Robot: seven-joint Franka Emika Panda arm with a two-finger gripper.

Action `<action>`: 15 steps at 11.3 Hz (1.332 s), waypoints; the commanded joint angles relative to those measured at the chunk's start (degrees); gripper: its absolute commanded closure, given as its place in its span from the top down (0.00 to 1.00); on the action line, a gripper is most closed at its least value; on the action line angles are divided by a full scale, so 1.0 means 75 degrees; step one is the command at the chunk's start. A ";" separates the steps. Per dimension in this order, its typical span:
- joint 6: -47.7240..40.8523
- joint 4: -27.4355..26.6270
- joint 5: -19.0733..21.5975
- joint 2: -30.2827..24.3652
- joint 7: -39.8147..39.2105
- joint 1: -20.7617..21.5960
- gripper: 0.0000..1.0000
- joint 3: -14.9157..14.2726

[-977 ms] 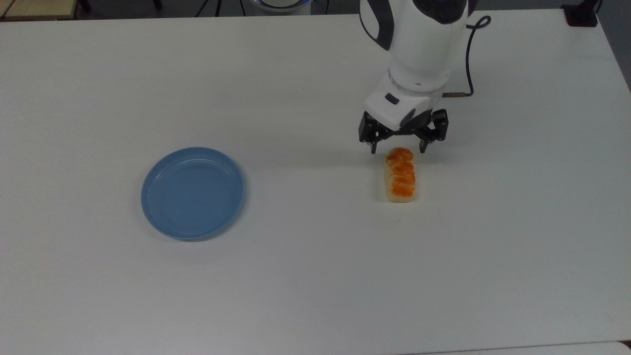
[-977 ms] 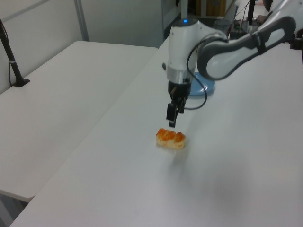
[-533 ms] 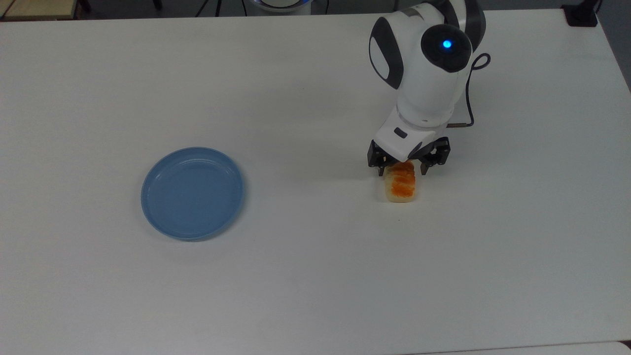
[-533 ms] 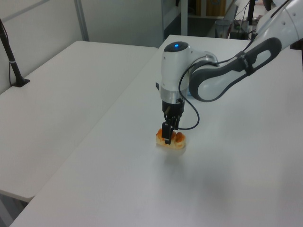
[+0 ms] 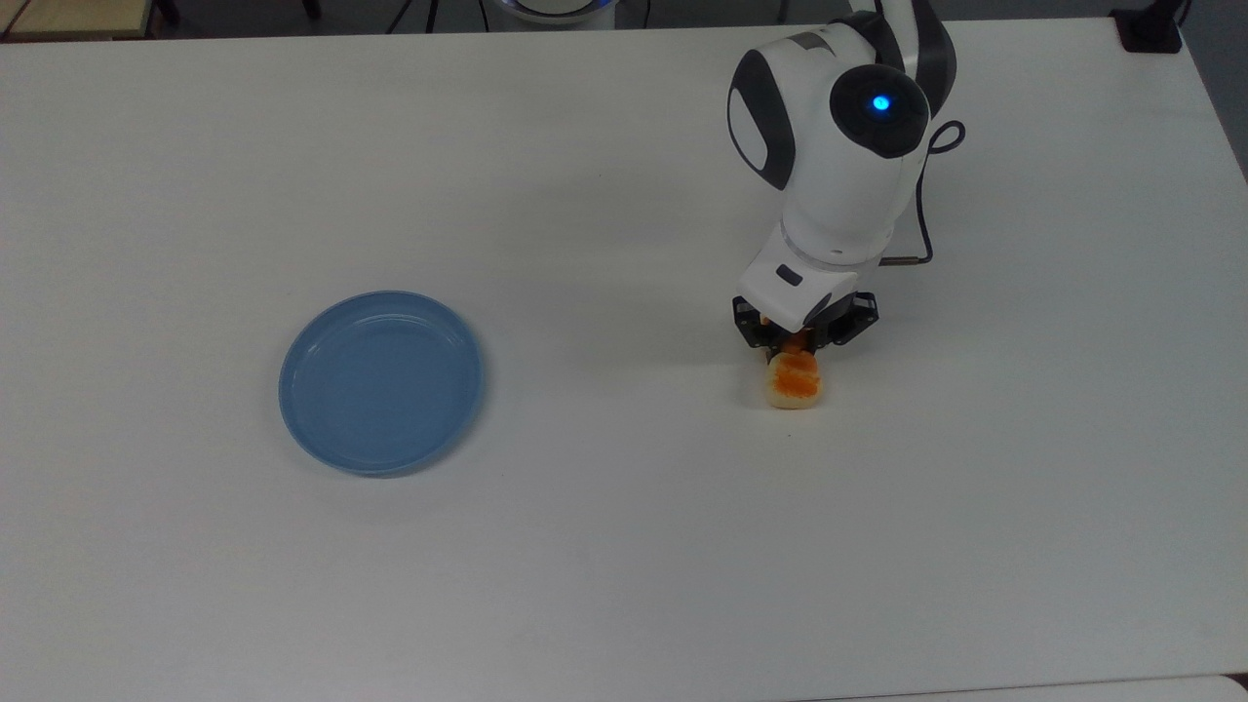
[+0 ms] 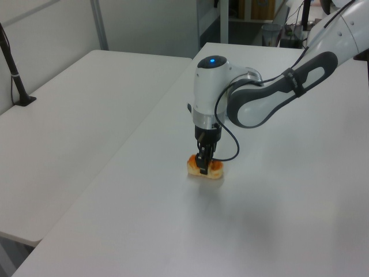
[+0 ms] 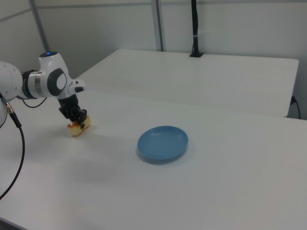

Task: Put the bread on a plate
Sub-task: 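Carry the held bread roll over the blue plate and lower it, then open the gripper to release the roll and raise it away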

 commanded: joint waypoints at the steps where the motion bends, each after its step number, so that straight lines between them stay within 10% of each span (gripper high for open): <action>1: -0.0491 -0.0021 -0.0137 -0.0678 -0.1674 -0.1131 0.35 -0.0090; 6: -0.0777 -0.0032 -0.0020 -0.0786 -0.4443 -0.3489 0.36 -0.0090; 11: -0.0683 -0.0079 0.0016 -0.0365 -0.4929 -0.4021 0.40 -0.0090; 15: -0.0683 -0.0033 0.0027 -0.0386 -0.4941 -0.4090 1.00 -0.0078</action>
